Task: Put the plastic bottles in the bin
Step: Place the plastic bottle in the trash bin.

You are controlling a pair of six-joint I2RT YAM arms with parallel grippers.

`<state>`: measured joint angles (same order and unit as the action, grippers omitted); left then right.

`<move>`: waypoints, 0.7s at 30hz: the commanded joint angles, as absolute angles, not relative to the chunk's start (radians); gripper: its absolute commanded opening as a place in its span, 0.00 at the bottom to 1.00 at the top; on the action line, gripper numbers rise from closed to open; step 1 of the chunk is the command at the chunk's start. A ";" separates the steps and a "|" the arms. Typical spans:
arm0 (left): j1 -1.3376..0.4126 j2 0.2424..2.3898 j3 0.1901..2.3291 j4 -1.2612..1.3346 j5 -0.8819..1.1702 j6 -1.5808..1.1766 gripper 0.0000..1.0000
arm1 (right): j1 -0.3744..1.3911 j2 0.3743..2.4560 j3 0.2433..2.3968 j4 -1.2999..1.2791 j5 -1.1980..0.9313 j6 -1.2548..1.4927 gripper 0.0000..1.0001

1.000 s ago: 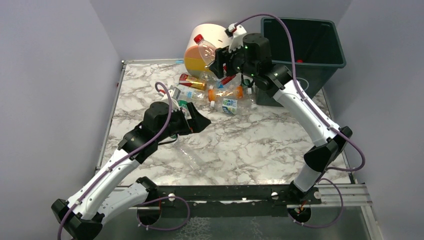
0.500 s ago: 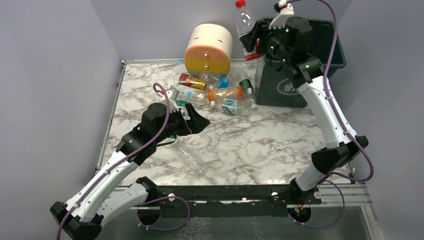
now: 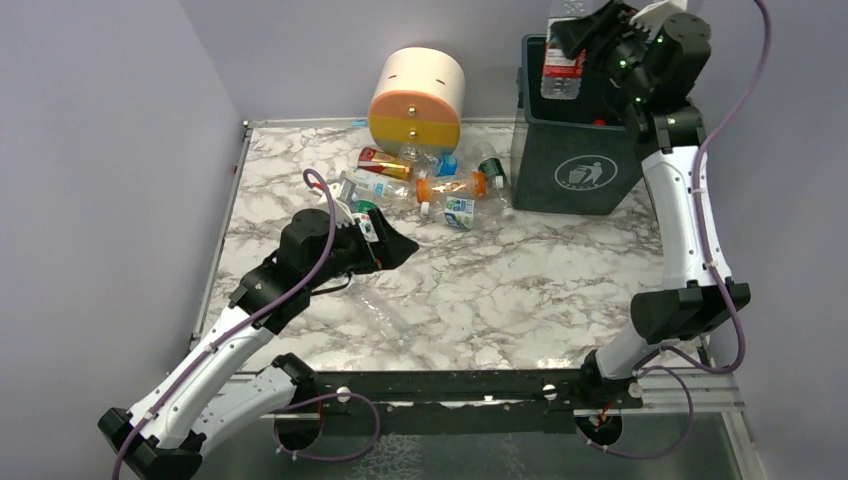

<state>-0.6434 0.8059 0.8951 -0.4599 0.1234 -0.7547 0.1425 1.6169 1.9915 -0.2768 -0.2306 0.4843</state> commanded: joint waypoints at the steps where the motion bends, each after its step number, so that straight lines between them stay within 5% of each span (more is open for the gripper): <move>1: -0.641 0.788 0.887 -0.469 0.129 -0.758 0.99 | 0.027 1.647 1.998 -0.147 -0.396 0.658 0.63; 21: -0.641 0.796 0.893 -0.482 0.118 -0.749 0.99 | -0.158 1.841 2.096 -0.086 -0.422 0.717 0.64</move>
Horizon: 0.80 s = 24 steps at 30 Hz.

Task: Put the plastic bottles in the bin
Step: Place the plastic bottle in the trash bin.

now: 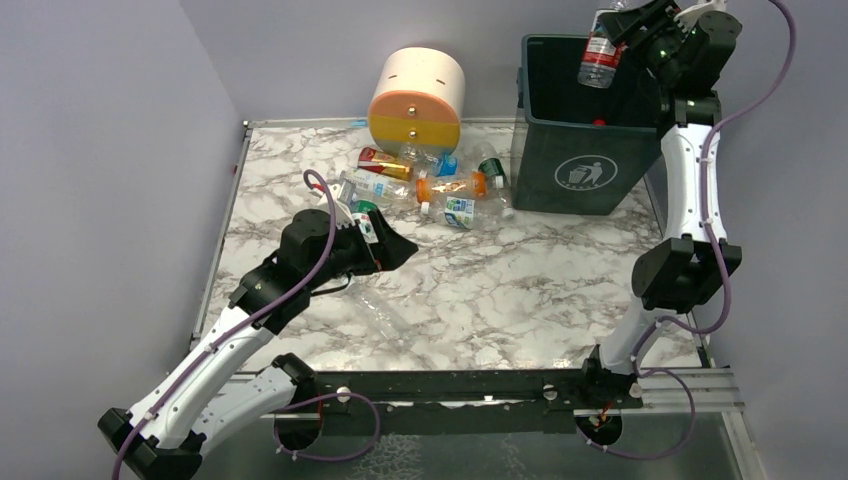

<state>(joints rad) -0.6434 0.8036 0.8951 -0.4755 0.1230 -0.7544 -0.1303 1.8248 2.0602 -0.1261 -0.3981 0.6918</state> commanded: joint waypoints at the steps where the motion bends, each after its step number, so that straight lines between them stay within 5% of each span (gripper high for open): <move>1: -0.641 0.798 0.894 -0.483 0.118 -0.747 0.99 | -0.161 1.847 2.098 -0.091 -0.423 0.716 0.65; 14: -0.641 0.808 0.918 -0.533 0.085 -0.736 0.99 | -0.166 1.878 2.085 -0.133 -0.423 0.700 0.92; 24: -0.641 0.813 0.921 -0.644 0.014 -0.794 0.99 | -0.139 1.808 2.077 -0.188 -0.446 0.626 0.95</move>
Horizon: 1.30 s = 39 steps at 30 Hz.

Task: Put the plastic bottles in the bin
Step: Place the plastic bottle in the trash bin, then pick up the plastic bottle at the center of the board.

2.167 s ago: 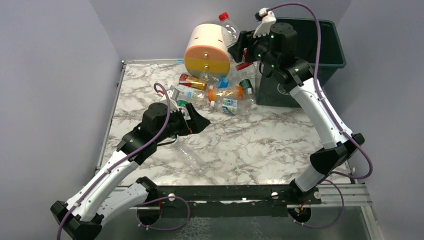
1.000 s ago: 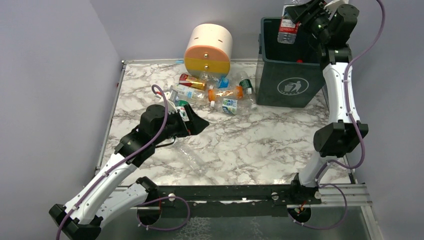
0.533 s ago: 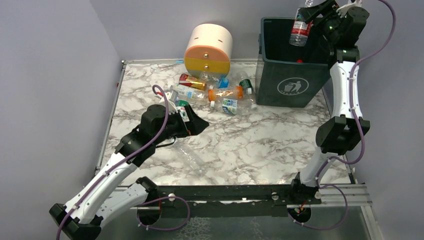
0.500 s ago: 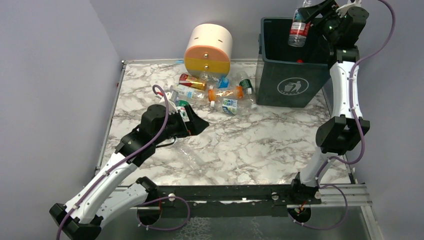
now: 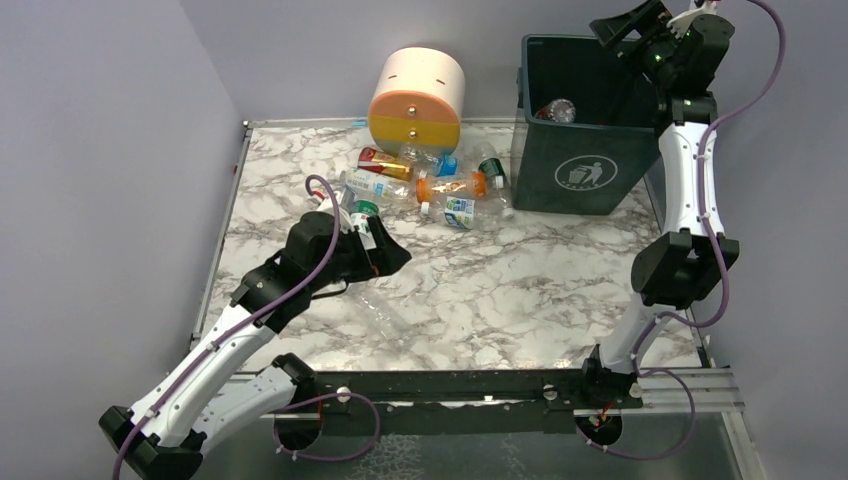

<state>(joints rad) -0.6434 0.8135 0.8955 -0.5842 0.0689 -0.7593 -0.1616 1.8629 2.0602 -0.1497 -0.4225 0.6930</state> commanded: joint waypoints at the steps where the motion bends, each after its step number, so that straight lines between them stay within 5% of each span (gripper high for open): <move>1: -0.641 0.818 0.922 -0.657 0.006 -0.806 0.99 | -0.130 1.792 2.068 -0.194 -0.446 0.613 0.95; 18: -0.641 0.871 0.833 -0.870 -0.071 -1.097 0.99 | 0.225 1.437 1.754 -0.331 -0.348 0.347 0.95; 39: -0.641 1.123 0.769 -0.919 -0.097 -1.218 0.99 | 0.436 1.188 1.264 -0.378 -0.365 0.322 0.94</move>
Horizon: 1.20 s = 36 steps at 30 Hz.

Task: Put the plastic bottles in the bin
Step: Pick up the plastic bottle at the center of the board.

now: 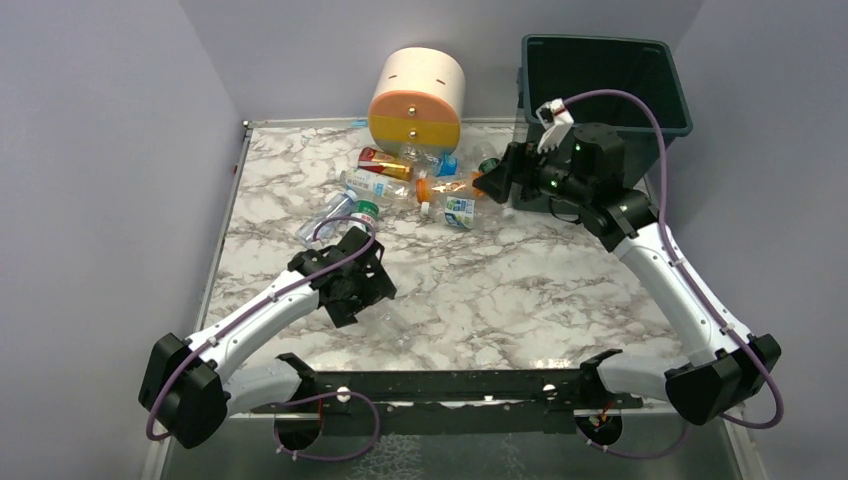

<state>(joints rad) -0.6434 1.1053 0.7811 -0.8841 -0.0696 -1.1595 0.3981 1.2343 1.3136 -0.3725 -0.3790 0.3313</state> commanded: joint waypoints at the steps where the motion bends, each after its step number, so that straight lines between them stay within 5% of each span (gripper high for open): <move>1: -0.641 1.125 0.768 -0.919 -0.103 -1.224 0.99 | 0.444 1.184 1.248 -0.375 -0.365 0.323 0.94; 26: -0.641 1.275 0.707 -0.807 -0.169 -1.307 0.99 | 0.487 1.139 1.105 -0.369 -0.360 0.346 0.93; 36: -0.641 1.293 0.724 -0.780 -0.188 -1.290 0.82 | 0.490 1.130 1.064 -0.377 -0.363 0.344 0.93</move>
<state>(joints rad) -0.6434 1.2915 0.7212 -0.7914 -0.1513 -1.2442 0.4828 1.1572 1.0828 -0.3771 -0.3782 0.3408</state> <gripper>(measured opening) 0.851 0.932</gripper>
